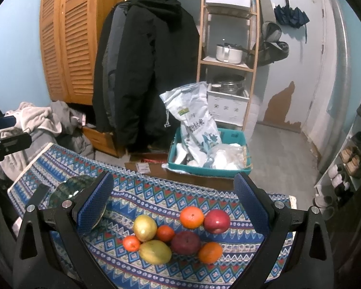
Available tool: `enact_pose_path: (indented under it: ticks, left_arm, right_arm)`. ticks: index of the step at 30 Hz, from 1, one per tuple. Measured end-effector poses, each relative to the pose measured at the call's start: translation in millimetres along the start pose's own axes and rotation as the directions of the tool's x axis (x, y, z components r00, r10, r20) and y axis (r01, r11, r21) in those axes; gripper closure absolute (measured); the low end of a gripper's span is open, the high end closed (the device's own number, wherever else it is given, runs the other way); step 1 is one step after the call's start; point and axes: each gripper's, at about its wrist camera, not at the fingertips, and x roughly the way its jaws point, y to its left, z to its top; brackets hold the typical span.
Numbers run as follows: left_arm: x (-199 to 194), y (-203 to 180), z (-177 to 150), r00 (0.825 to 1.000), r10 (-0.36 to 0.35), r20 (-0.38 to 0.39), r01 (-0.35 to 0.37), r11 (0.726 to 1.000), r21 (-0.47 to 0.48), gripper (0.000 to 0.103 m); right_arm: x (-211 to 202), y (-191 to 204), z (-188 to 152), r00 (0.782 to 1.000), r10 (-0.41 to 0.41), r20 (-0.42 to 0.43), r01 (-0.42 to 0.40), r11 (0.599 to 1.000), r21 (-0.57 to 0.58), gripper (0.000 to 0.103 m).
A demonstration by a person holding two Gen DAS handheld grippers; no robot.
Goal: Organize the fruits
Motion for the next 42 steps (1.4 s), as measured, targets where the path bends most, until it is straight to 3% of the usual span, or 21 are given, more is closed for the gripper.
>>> enact_pose_path:
  ticks: [42]
  left_arm:
    - [5.5,-2.7,-7.7,1.000,0.007,-0.015,-0.008,1.000,-0.003,0.001]
  right_arm:
    - [1.1,0.2,-1.6,1.000,0.014,-0.016,-0.014,1.000,-0.010,0.005]
